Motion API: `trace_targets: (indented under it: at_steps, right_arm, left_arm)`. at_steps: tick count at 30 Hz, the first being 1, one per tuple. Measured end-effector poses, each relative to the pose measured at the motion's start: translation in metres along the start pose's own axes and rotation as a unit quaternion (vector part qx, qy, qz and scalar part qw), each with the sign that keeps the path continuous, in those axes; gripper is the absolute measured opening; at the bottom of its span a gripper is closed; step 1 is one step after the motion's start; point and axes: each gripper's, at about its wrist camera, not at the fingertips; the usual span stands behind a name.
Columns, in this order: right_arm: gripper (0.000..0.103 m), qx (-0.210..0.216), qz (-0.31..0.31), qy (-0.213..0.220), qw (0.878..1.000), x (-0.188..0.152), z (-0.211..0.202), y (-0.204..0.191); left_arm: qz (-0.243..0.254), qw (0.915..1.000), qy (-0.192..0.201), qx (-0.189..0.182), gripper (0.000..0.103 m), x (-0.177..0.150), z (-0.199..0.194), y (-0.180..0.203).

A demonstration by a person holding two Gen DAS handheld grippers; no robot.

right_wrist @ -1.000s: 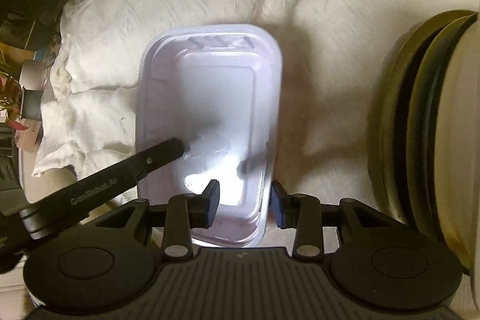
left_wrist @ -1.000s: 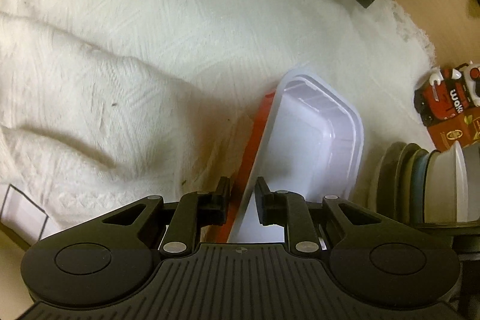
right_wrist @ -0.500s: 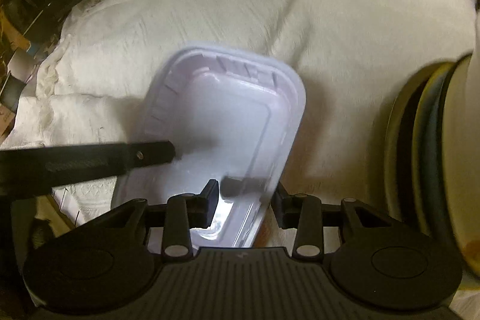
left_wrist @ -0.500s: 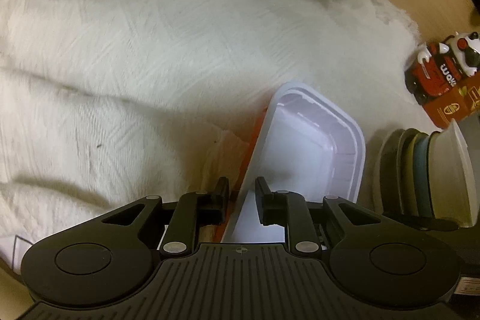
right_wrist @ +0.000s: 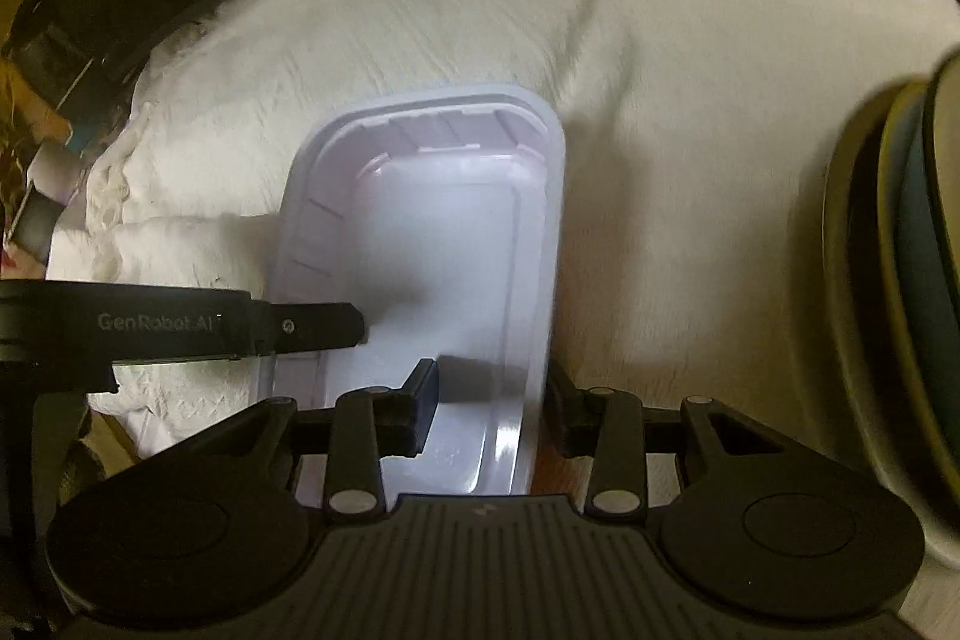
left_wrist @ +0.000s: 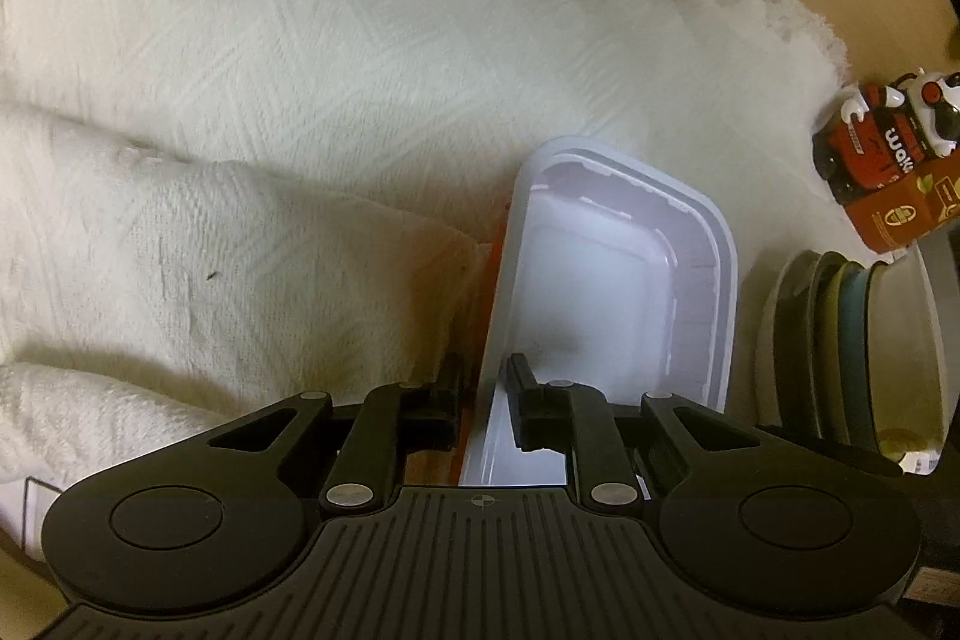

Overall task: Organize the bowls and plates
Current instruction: 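Lift the tray with both grippers and carry it over the bowl stack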

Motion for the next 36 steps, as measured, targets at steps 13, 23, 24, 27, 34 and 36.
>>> trace_targets:
  at_steps: [13, 23, 24, 27, 34, 36]
  right_arm:
    - [0.037, 0.141, -0.02, 0.129, 0.981, 0.041, -0.169, 0.002]
    - [0.037, 0.035, -0.081, 0.188, 0.978, 0.034, -0.266, 0.083]
    - [0.037, 0.037, -0.067, 0.178, 0.981, 0.033, -0.263, 0.094]
    - [0.037, 0.043, -0.043, 0.156, 0.986, 0.03, -0.247, 0.12]
    - [0.038, 0.055, -0.021, 0.102, 0.993, 0.017, -0.213, 0.149]
    - [0.041, 0.041, -0.024, 0.085, 0.995, 0.017, -0.201, 0.151]
  left_arm:
    - [0.067, 0.9794, 0.173, -0.079, 0.02, 0.012, -0.155, 0.129]
    - [0.103, 0.9783, 0.122, -0.131, 0.019, 0.001, -0.113, 0.24]
    - [0.102, 0.9802, 0.111, -0.128, 0.019, -0.001, -0.104, 0.244]
    - [0.09, 0.9866, 0.082, -0.109, 0.019, -0.004, -0.079, 0.249]
    - [0.076, 0.9937, 0.06, -0.058, 0.019, -0.012, -0.053, 0.239]
    - [0.063, 0.9953, 0.055, -0.05, 0.021, -0.014, -0.048, 0.23]
Point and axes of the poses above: each gripper's, at about its wrist camera, not at the fingertips, and z roughly the way its jaws point, y to its right, x to its top, and after that the axes turned 5 degrees about x, right-handed
